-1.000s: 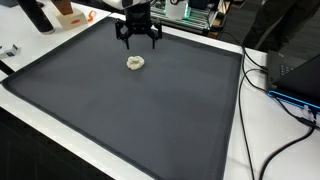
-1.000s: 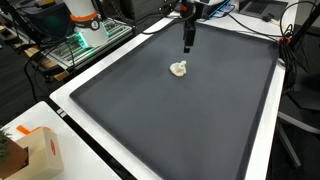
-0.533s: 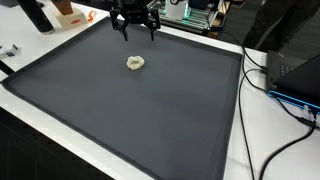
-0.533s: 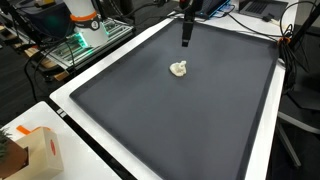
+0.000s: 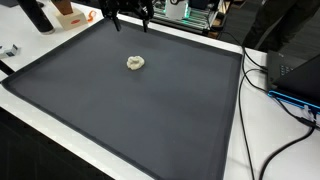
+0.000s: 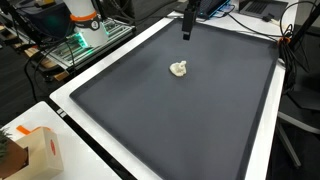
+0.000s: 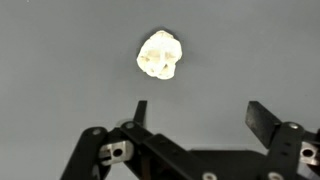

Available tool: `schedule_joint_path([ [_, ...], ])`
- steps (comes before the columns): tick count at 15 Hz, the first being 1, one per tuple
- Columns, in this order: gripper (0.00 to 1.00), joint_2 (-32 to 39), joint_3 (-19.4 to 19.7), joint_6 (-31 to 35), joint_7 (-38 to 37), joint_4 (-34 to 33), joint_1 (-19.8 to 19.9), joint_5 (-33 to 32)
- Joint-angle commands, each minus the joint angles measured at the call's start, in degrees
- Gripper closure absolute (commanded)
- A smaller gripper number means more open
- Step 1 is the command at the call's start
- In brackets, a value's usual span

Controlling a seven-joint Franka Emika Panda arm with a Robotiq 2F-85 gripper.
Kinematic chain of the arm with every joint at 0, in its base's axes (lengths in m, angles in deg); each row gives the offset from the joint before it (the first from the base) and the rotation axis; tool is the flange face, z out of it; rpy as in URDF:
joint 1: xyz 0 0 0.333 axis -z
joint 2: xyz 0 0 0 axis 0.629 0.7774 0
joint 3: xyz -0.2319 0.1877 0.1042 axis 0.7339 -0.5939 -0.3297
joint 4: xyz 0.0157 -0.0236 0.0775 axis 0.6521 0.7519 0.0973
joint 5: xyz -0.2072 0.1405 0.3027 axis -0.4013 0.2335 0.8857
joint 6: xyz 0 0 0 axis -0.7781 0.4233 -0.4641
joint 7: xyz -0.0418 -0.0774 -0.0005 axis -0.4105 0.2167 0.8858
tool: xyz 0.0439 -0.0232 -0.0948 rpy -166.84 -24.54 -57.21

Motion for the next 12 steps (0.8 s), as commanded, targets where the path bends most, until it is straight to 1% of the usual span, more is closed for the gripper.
schedule_joint_path([
  [1,0.00,-0.2,0.6,-2.2,-3.1,-2.0,-0.3,-0.3],
  [2,0.00,0.0,0.3,-0.8,-1.4,-1.3,-0.2,0.0],
  [9,0.00,0.0,0.4,-1.0,-2.3,-2.1,-0.2,0.0],
  [12,0.00,3.6,0.4,0.1,-1.9,-0.5,-0.1,0.1],
])
